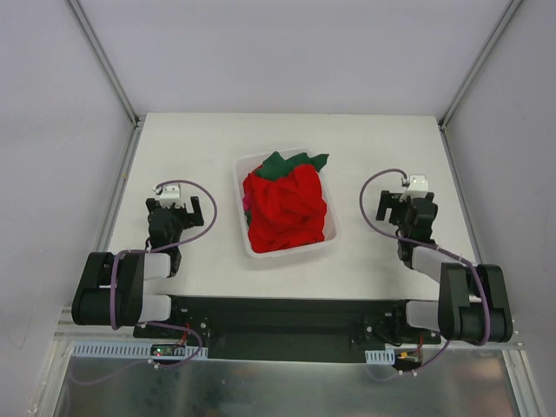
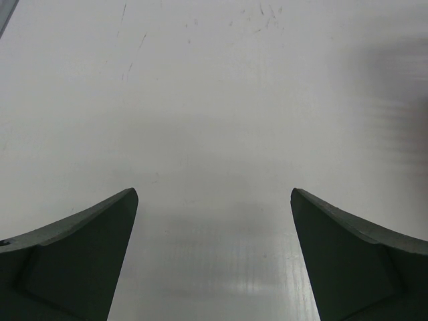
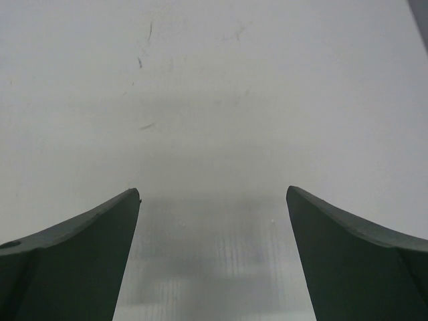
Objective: Fold and stack the t-shirts
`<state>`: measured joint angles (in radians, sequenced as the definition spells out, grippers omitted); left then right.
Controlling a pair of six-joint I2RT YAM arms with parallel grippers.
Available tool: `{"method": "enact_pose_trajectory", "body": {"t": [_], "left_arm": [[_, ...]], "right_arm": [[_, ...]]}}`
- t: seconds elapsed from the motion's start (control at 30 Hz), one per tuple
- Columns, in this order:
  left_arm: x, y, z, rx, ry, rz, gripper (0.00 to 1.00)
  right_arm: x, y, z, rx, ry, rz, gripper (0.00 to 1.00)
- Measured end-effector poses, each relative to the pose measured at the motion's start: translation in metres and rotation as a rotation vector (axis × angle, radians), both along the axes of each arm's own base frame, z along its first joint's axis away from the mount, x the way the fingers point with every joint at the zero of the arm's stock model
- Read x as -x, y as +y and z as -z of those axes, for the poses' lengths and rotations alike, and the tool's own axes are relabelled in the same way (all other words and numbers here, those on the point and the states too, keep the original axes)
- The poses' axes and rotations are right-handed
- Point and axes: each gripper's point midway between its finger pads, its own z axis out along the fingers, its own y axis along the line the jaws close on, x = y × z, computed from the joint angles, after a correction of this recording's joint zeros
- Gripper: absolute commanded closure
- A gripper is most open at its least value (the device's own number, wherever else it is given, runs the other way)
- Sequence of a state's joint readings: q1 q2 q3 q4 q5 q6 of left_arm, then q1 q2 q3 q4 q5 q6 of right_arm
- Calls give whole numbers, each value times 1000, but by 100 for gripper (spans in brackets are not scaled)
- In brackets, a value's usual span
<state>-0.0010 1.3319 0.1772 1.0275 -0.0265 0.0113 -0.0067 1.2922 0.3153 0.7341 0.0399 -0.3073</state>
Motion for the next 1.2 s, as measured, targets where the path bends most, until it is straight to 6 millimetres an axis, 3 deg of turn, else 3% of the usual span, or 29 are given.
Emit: {"method": "enact_pose_trajectory", "body": {"t": [0.07,0.2,0.3,0.67,0.83,0.97,1.1,1.2], "left_arm": [[0,0,0,0,0,0,1],[0,1,0,-1,0,-8,1],[0,2,-1,-2,-2,-10,1],[-1,2,-2,-2,-7,-11,1],[0,2,-6,-2,-14,-11,1],[-1,2,-13,-2,-11,-11,1],[-11,0,-29,-7,-10,-15,0],[-12,-1,-41,-4,-17,-24,1]], "right_arm": [[-7,-3,-15,3,-6,21,4],[-15,-10,-64,5,-88,65,4],[-13,-12,-81,3,-109,78,4],[4,-3,-59,-6,13,60,4],[10,20,-52,-17,69,5,4],[9,43,-63,-16,89,-49,4],[5,65,-71,-19,110,-89,4],[5,79,-65,-29,151,-112,4]]}}
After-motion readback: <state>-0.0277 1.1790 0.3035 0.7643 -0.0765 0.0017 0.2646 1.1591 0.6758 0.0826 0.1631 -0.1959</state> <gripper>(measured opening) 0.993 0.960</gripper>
